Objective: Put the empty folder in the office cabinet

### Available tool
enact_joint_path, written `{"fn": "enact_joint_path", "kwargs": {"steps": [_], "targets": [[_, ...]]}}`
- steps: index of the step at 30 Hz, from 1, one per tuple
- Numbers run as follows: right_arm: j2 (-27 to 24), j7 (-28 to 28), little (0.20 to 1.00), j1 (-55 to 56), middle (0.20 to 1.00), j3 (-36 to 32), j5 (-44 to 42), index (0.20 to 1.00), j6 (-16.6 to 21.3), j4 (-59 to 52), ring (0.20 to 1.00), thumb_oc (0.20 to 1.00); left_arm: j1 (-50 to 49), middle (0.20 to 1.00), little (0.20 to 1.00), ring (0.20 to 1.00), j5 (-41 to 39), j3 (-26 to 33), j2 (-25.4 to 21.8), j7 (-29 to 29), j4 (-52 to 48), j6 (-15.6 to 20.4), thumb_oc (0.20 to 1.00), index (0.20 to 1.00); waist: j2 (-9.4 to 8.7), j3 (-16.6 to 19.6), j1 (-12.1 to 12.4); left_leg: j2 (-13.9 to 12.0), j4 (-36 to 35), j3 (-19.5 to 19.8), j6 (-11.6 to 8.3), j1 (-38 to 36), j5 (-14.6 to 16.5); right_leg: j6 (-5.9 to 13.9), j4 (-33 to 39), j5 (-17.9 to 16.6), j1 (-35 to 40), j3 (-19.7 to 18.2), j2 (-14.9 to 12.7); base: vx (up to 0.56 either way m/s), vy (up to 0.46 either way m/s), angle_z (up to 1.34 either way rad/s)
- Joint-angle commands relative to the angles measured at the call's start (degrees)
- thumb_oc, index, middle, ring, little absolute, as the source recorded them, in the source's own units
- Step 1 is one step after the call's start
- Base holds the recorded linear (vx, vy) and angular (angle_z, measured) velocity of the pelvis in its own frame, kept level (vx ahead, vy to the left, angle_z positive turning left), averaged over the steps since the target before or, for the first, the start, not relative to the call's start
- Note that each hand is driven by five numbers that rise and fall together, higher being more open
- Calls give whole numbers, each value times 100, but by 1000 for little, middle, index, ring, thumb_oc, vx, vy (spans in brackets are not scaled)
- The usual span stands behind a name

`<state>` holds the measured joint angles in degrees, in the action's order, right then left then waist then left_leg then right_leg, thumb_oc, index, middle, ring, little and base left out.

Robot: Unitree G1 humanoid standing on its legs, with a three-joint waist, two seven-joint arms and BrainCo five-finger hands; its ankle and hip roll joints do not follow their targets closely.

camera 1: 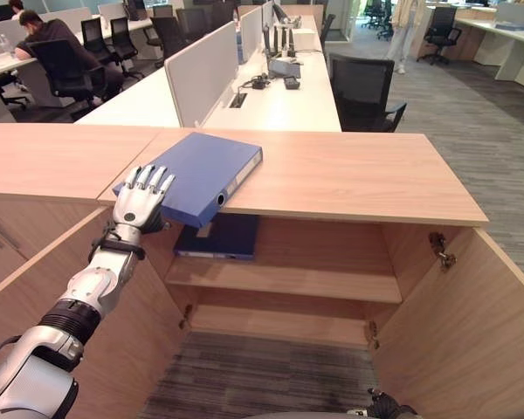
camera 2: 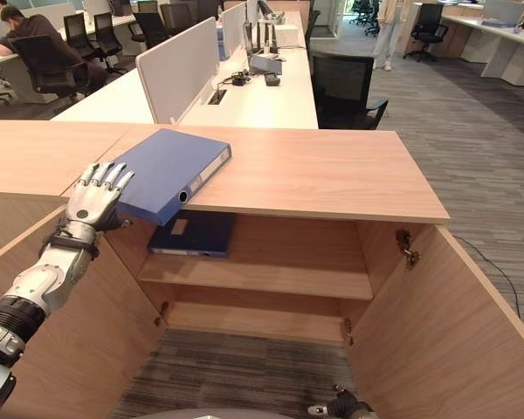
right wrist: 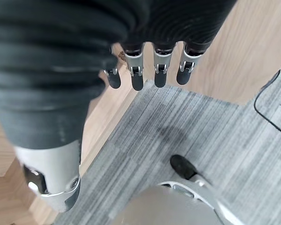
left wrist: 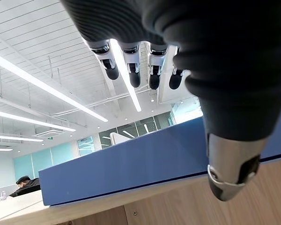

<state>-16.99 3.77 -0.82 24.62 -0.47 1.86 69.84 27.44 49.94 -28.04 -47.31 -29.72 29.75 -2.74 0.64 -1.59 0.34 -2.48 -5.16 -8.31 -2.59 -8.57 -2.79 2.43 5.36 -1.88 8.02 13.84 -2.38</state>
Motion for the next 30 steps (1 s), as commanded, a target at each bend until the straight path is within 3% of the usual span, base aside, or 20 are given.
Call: {"fn": "enact_joint_path", "kwargs": {"steps": [1, 24, 30], "targets": [[-54, 93, 1000, -338, 1000, 111, 142, 1000, 51, 145, 1000, 1000, 774, 1000, 1000, 1000, -21, 48, -92, -95, 457, -170, 1000, 1000, -297, -84, -74, 204, 16, 155, 65, -116, 666, 540, -36, 94, 189, 126, -344, 0, 0, 0], [-117, 101, 1000, -399, 1000, 177, 153, 1000, 24, 204, 1000, 1000, 1539, 1000, 1000, 1000, -104, -596, 290, 8, 793, -101, 1000, 1000, -312, -59, -209, 198, 16, 98, 71, -111, 674, 546, -36, 80, 159, 81, -338, -1, -1, -1], [-148, 97, 1000, -389, 1000, 173, 128, 1000, 44, 176, 1000, 1000, 1590, 1000, 1000, 1000, 29, -852, 389, 102, 1314, -156, 1000, 1000, -324, -61, -247, 216, 16, 70, 85, -144, 692, 558, -36, 68, 167, 61, -347, 0, 0, 0]]}}
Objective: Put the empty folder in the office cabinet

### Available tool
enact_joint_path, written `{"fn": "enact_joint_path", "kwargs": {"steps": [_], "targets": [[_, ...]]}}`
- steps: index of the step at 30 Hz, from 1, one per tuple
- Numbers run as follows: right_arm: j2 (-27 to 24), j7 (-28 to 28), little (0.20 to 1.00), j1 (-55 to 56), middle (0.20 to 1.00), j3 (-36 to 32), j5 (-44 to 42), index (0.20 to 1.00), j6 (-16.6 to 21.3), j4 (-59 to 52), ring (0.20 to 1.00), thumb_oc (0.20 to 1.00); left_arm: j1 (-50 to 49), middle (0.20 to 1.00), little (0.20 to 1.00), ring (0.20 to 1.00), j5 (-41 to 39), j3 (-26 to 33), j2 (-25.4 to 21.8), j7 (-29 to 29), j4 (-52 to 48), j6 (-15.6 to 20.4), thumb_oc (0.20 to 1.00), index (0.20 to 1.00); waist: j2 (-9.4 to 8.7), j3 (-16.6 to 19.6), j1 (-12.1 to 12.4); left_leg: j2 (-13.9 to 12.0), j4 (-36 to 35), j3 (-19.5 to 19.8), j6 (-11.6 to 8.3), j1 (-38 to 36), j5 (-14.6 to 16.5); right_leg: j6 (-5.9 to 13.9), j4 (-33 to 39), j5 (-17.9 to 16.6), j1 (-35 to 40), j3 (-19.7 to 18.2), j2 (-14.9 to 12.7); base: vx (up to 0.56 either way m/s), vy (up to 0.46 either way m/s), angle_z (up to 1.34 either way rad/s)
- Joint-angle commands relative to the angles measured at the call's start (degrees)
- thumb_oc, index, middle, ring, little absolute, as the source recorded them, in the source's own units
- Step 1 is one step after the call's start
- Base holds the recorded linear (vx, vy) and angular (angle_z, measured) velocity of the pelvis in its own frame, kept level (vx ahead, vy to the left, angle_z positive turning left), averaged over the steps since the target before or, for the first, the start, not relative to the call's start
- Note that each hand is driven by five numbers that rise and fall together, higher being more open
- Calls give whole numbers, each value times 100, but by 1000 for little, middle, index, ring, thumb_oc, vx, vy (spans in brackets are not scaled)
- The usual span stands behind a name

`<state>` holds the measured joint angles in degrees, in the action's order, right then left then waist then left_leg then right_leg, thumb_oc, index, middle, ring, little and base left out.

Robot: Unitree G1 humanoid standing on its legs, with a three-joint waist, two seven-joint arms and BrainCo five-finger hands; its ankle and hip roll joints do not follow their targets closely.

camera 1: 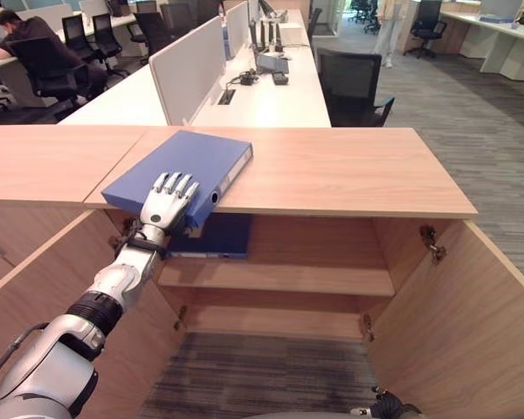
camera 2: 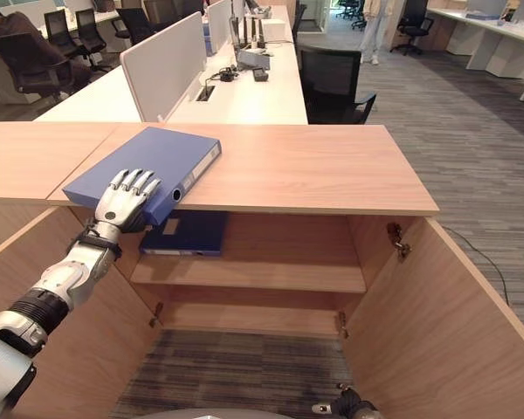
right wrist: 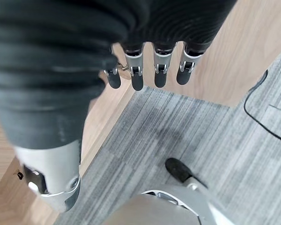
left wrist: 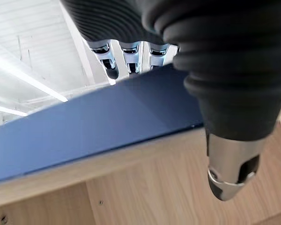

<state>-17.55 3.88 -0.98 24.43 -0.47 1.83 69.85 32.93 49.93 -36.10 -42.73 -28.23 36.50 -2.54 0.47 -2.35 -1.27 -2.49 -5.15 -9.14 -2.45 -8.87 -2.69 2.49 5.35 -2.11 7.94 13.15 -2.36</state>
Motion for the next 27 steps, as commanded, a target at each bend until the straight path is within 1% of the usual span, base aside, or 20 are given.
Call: {"fn": "enact_joint_path", "kwargs": {"steps": [1, 2, 7, 12, 13, 15, 16, 17, 18, 19, 20, 21, 22, 23, 24, 25, 26, 27], "targets": [[-102, 91, 1000, -365, 1000, 191, 114, 1000, 47, 162, 1000, 1000, 1046, 489, 489, 489, -7, -47, -7, -45, 814, -236, 489, 489, -312, 25, -97, 221, 15, 128, 78, -139, 699, 554, -35, 97, 193, 119, -358, 0, 0, 0], [-111, 97, 1000, -355, 1000, 181, 113, 1000, 44, 161, 1000, 1000, 1031, 200, 200, 200, -33, -27, 40, -50, 876, -249, 200, 200, -314, 28, -100, 227, 15, 120, 80, -155, 707, 555, -35, 100, 209, 113, -361, 0, 0, 0], [-142, 113, 1000, -327, 1000, 147, 148, 1000, 30, 203, 1000, 1000, 963, 200, 200, 200, -48, 14, 142, -24, 984, -295, 200, 200, -309, 30, -109, 238, 15, 111, 89, -236, 742, 555, -35, 116, 275, 107, -371, 11, 0, -2], [-114, 115, 1000, -267, 1000, 107, 160, 1000, 2, 267, 1000, 1000, 733, 200, 200, 200, -129, 202, 255, -27, 907, -323, 200, 200, -318, 29, -110, 241, 15, 103, 89, -308, 766, 546, -35, 139, 340, 88, -364, 16, -5, -6], [-81, 125, 1000, -246, 1000, 68, 165, 1000, -32, 271, 1000, 1000, 502, 200, 200, 200, -311, 452, 381, 13, 702, -343, 200, 200, -334, 13, -87, 236, 15, 107, 91, -322, 767, 533, -35, 149, 355, 83, -360, 14, -15, -4], [-78, 127, 1000, -239, 1000, 63, 164, 1000, -48, 272, 1000, 1000, 387, 200, 200, 200, -367, 585, 400, 26, 542, -339, 200, 200, -329, 12, -87, 233, 15, 108, 90, -330, 770, 530, -35, 154, 360, 83, -359, 0, 0, 0], [-27, 105, 1000, -218, 1000, 1, 165, 1000, -87, 261, 1000, 1000, 37, 200, 200, 200, -610, 942, 506, 38, 186, -305, 200, 200, -350, -4, -46, 233, 15, 130, 93, -340, 770, 518, -35, 168, 369, 80, -355, 0, 0, 0], [-35, 104, 1000, -215, 1000, 12, 165, 1000, -88, 259, 1000, 1000, 7, 200, 200, 200, -606, 966, 499, 51, 156, -310, 200, 200, -343, 1, -55, 232, 15, 129, 93, -343, 771, 518, -35, 169, 372, 79, -354, 18, -15, -4], [-7, 96, 1000, -200, 1000, -11, 181, 1000, -114, 248, 1000, 1000, -226, 200, 200, 200, -780, 1178, 573, 54, -73, -262, 200, 200, -355, -8, -36, 231, 15, 141, 94, -346, 773, 511, -35, 177, 383, 88, -352, 23, -19, -3], [35, 80, 1000, -184, 1000, -74, 184, 1000, -155, 216, 1000, 1000, -645, 200, 200, 200, -1037, 1495, 691, 110, -584, -132, 200, 200, -371, -38, 8, 229, 15, 165, 96, -347, 764, 493, -35, 189, 395, 98, -345, 23, -19, -4], [30, 80, 1000, -179, 1000, -62, 185, 1000, -157, 213, 1000, 1000, -682, 200, 200, 200, -1033, 1522, 682, 130, -623, -137, 200, 200, -366, -34, -1, 228, 15, 164, 96, -351, 765, 493, -35, 190, 399, 97, -344, 0, 0, 0], [78, 84, 1000, -175, 1000, -177, 166, 1000, -191, 163, 1000, 1000, -1187, 200, 200, 200, -1445, 1917, 868, 195, -1199, 27, 200, 200, -382, -83, 54, 223, 15, 184, 101, -337, 747, 476, -35, 186, 389, 105, -342, 0, 0, 0], [110, 60, 1000, -176, 1000, -267, 147, 1000, -241, 123, 1000, 1000, -1748, 200, 200, 200, -2002, 2212, 1153, 428, -1704, 255, 200, 200, -388, -119, 96, 222, 15, 216, 111, -302, 723, 462, -35, 167, 364, 118, -343, 0, 0, 0], [139, -3, 1000, -161, 1000, -316, 157, 1000, -278, 93, 1000, 1000, -2257, 200, 200, 200, -2552, 2368, 1421, 696, -1969, 425, 200, 200, -390, -143, 125, 222, 15, 246, 124, -271, 708, 444, -35, 159, 349, 129, -345, 0, 0, 0], [133, -5, 1000, -153, 1000, -310, 158, 1000, -279, 90, 1000, 1000, -2278, 200, 200, 200, -2559, 2379, 1419, 709, -1989, 422, 200, 200, -385, -136, 120, 222, 15, 246, 124, -271, 709, 445, -35, 160, 350, 129, -344, -11, -15, 7], [121, -74, 1000, -155, 1000, -389, 122, 1000, -290, -35, 1000, 1000, -2821, 200, 200, 200, -3365, 2449, 1657, 1163, -2297, 652, 200, 200, -380, -200, 153, 224, 15, 268, 133, -237, 687, 437, -35, 150, 329, 151, -342, -8, -6, 9], [117, -76, 1000, -146, 1000, -383, 122, 1000, -293, -41, 1000, 1000, -2843, 200, 200, 200, -3376, 2461, 1651, 1180, -2319, 648, 200, 200, -378, -191, 147, 224, 15, 269, 133, -237, 688, 437, -35, 150, 329, 152, -341, -11, -7, 10], [80, -102, 1000, -142, 1000, -420, 94, 1000, -288, -152, 1000, 1000, -3116, 200, 200, 200, -3823, 2503, 1707, 1439, -2496, 752, 200, 200, -367, -216, 156, 224, 15, 272, 135, -216, 674, 436, -35, 142, 313, 159, -343, -22, 7, 7]]}}
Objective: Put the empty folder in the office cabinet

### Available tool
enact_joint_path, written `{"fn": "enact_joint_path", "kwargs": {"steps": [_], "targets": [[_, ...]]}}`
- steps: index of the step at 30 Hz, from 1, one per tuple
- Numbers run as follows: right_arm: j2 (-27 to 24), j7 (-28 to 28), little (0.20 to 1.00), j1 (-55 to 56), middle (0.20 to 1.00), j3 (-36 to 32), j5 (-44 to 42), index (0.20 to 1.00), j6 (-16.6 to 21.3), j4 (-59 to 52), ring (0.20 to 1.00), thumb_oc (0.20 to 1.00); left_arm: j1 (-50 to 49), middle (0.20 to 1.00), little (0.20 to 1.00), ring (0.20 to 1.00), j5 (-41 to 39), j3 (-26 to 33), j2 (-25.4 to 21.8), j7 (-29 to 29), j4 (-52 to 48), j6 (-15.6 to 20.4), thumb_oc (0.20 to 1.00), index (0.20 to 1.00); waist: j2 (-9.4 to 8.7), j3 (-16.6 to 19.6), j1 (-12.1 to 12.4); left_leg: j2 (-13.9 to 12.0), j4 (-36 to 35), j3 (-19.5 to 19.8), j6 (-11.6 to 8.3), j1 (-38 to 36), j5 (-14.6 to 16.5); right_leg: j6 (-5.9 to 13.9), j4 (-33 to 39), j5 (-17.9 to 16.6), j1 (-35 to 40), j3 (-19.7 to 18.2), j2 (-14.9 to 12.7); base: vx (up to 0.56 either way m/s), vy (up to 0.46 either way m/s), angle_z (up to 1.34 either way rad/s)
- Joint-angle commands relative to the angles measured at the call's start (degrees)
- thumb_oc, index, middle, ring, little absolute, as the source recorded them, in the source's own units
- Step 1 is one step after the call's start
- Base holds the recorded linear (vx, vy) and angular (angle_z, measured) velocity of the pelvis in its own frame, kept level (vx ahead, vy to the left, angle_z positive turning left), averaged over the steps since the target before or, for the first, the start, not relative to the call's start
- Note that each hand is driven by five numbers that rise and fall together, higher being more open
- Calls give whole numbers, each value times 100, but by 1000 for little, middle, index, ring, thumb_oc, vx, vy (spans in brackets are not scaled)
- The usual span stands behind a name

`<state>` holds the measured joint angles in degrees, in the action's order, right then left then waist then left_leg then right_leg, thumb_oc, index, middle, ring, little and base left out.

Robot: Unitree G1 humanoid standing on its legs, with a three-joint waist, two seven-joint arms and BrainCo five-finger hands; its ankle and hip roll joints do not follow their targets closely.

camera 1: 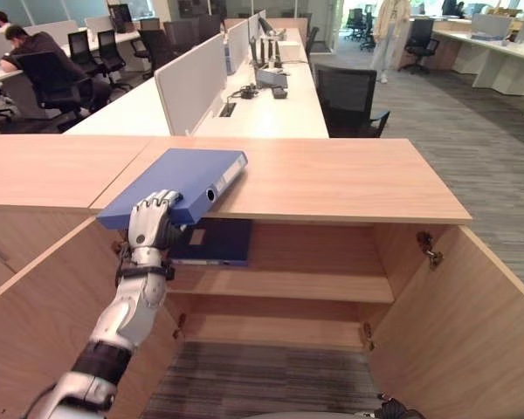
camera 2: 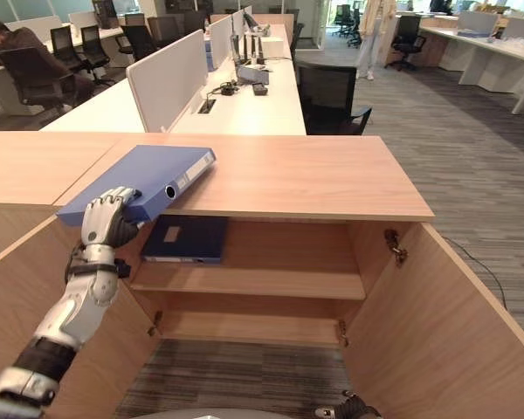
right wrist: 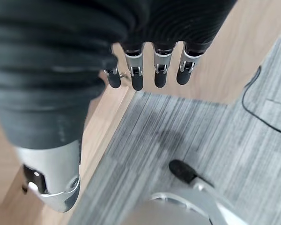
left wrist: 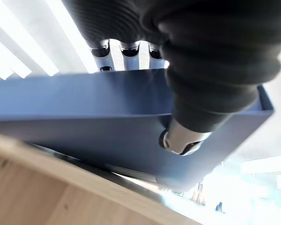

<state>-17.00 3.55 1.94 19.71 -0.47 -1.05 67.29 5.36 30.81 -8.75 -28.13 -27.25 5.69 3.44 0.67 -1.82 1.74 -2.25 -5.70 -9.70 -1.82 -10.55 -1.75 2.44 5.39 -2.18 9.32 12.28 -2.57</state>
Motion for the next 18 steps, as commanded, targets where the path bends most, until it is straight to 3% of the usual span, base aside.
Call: {"fn": "enact_joint_path", "kwargs": {"steps": [1, 2, 3, 7, 13, 18], "targets": [[-109, -199, 1000, -387, 1000, -23, 54, 1000, 9, -318, 1000, 1000, -1061, 200, 200, 200, -3518, -76, 343, 2023, 130, 390, 200, 200, -336, -359, -122, 193, 70, 343, 79, -15, 554, 439, -39, 131, 139, 262, -318, -28, 7, 5], [-110, -201, 1000, -382, 1000, -20, 54, 1000, 5, -324, 1000, 1000, -1070, 200, 200, 200, -3523, -70, 339, 2029, 119, 384, 200, 200, -341, -343, -128, 198, 70, 345, 81, 7, 538, 438, -39, 121, 118, 264, -323, -49, 16, 4], [-239, -311, 1000, -347, 1000, -71, 3, 1000, 39, -719, 1000, 1000, -1693, 200, 200, 200, -4561, 72, 272, 2519, -351, 448, 200, 200, -306, -402, -107, 197, 70, 361, 97, 73, 508, 443, -39, 89, 64, 271, -330, -37, 12, 5], [-356, -413, 1000, -261, 1000, -145, -32, 1000, 88, -1119, 1000, 1000, -2524, 200, 200, 200, -5565, 352, 30, 2927, -927, 341, 200, 200, -262, -441, -43, 210, 70, 416, 107, 193, 464, 455, -39, 74, -24, 319, -322, -27, 8, 7], [-386, -435, 1000, -279, 1000, 68, 192, 1000, 119, -1319, 1000, 1000, -2882, 200, 200, 200, -6162, 653, -181, 2971, -1667, 337, 200, 200, -261, -457, 86, 210, 70, 510, 95, 265, 429, 449, -39, 100, -34, 408, -321, -7, -1, 3], [-553, -469, 1000, -203, 1000, 172, 356, 1000, 207, -1988, 1000, 1000, -2852, 200, 200, 200, -6151, 839, -221, 2879, -1978, 444, 200, 200, -272, -466, 140, 216, 70, 566, 84, 281, 418, 446, -39, 126, -20, 475, -327, -10, -12, 7]]}}
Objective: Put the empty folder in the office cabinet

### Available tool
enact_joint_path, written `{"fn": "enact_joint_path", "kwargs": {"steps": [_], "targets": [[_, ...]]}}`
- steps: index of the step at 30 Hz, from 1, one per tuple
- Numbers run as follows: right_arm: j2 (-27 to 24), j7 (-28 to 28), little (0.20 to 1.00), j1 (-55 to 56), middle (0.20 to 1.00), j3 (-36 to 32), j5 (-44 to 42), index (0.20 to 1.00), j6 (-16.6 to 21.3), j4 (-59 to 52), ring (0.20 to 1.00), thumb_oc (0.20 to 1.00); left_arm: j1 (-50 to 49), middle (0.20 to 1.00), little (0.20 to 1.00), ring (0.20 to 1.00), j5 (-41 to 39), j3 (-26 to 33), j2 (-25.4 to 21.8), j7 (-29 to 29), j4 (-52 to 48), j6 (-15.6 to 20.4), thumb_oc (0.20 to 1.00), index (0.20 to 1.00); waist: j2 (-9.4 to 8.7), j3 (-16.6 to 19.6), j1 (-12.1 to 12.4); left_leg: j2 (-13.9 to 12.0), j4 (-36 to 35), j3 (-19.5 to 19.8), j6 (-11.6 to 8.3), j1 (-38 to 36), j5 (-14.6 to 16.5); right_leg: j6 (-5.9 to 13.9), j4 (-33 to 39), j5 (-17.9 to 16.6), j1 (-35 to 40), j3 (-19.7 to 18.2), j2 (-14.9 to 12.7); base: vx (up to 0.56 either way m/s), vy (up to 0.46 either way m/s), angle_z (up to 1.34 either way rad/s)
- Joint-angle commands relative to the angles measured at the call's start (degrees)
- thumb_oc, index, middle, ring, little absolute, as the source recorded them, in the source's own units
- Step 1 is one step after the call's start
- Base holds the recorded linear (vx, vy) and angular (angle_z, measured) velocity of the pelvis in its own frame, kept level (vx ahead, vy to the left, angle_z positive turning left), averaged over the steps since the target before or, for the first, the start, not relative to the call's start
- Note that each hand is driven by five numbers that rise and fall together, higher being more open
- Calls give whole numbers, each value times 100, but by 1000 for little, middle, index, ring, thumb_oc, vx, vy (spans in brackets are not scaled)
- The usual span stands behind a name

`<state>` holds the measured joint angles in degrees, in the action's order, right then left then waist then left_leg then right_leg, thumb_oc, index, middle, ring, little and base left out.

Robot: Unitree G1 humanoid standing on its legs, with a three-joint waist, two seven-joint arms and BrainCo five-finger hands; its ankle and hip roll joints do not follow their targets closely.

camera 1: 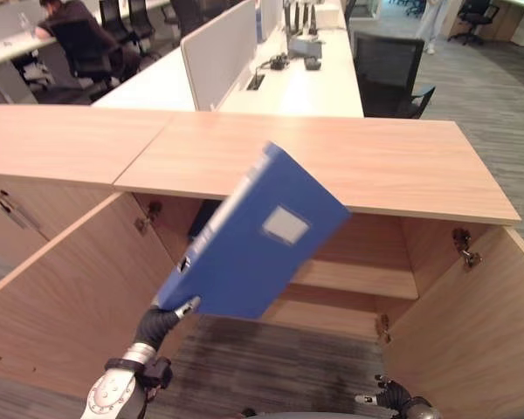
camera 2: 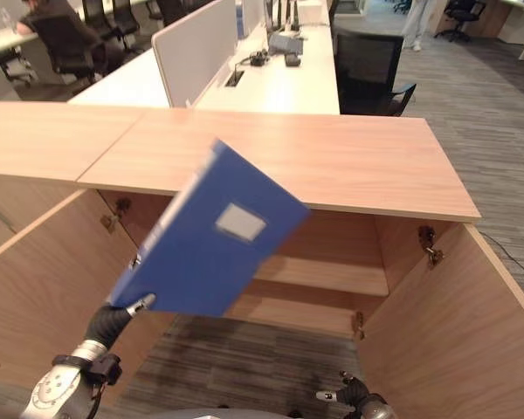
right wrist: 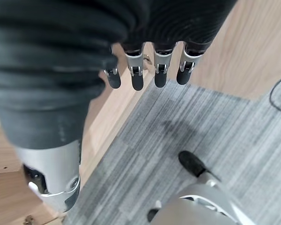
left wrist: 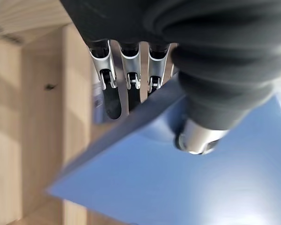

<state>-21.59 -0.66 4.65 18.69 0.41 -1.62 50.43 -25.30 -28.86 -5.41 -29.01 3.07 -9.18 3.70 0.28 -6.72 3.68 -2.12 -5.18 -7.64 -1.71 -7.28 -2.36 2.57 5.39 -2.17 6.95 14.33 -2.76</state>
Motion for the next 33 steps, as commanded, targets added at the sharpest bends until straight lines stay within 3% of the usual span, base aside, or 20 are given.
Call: {"fn": "enact_joint_path", "kwargs": {"steps": [1, 7, 19, 22, 29, 33], "targets": [[-97, -51, 1000, -468, 1000, 275, 269, 1000, 259, -311, 1000, 1000, 208, 200, 200, 200, -184, 507, -132, -153, -498, 415, 200, 200, -234, 25, -56, 204, 18, 361, 72, -46, 479, 434, -39, 125, 219, 271, -308, -9, -3, 4], [-290, -42, 1000, -495, 1000, 250, 220, 1000, 392, -963, 1000, 1000, 375, 200, 200, 200, -246, 602, -180, -169, -809, 577, 200, 200, -239, 14, -21, 214, 18, 378, 67, -53, 487, 430, -39, 136, 240, 301, -328, -5, 0, 5], [-353, 15, 1000, -429, 1000, 173, 384, 1000, 380, -1353, 1000, 1000, 433, 200, 200, 200, 122, 556, -16, -229, -609, 492, 200, 200, -248, -13, -4, 217, 18, 385, 74, -69, 498, 418, -39, 152, 268, 331, -329, -1, 2, -1], [-590, 114, 1000, -411, 1000, -103, 423, 1000, 422, -1696, 1000, 1000, 371, 200, 200, 200, 967, 829, -208, -296, -553, 501, 200, 200, -254, -19, 7, 213, 18, 378, 74, -67, 508, 424, -39, 154, 260, 343, -337, 0, 0, 0], [-1498, -3, 1000, -39, 1000, -1109, 461, 1000, 663, -3818, 1000, 1000, 276, 200, 200, 200, 2414, 1415, -808, -225, -430, 610, 200, 200, -242, -19, -73, 196, 18, 331, 64, -78, 534, 441, -39, 157, 253, 320, -348, 0, -1, 0], [-1571, -46, 1000, 36, 1000, -1613, 121, 1000, 714, -4686, 1000, 1000, 299, 200, 200, 200, 3176, 1715, -1020, -334, -315, 552, 200, 200, -235, 5, -95, 183, 18, 299, 60, -89, 546, 441, -39, 147, 241, 293, -359, 0, 0, 0]]}}
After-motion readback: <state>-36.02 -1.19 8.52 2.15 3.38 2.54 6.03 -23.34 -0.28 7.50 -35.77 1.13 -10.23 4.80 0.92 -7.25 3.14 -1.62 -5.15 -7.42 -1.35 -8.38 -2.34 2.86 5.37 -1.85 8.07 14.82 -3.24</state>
